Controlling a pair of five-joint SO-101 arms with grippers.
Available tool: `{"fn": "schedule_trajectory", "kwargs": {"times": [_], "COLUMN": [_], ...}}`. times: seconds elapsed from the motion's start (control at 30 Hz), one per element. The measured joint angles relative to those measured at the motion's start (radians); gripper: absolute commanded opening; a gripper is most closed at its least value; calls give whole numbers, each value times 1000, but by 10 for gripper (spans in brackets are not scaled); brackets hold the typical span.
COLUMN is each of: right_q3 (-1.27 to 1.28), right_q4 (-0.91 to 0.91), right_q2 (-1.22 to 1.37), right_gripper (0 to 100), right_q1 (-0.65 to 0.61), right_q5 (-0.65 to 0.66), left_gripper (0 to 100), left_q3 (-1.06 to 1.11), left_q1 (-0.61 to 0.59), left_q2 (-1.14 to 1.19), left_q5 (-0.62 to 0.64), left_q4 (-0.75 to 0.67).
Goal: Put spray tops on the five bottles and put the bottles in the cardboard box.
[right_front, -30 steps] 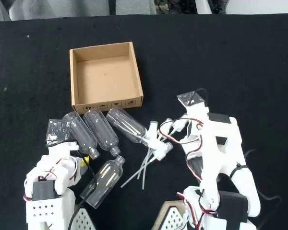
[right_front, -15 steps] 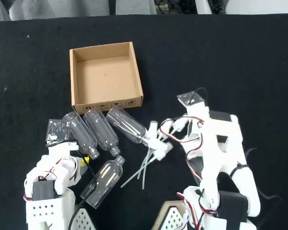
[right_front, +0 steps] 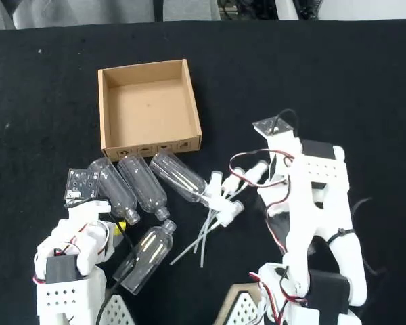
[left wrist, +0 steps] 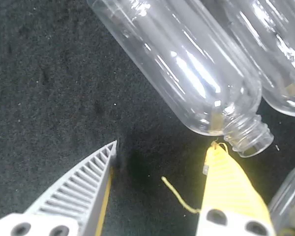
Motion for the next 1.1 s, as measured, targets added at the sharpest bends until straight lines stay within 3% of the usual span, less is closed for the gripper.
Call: {"fn": "schedule_trajectory", "kwargs": {"times": [0.53, 1.1], "right_q3": [-135, -135], "right_q4": [183, 273], "right_q2": [-11, -450], "right_gripper": [18, 19], "right_q1": [0, 0], "right_q5": [0, 0], "left_gripper": [267, 267], "left_q3": [0, 0], "left_q1": [0, 0], "left_q2": [0, 0], "left_q5": [0, 0], "left_q4": [0, 0]}}
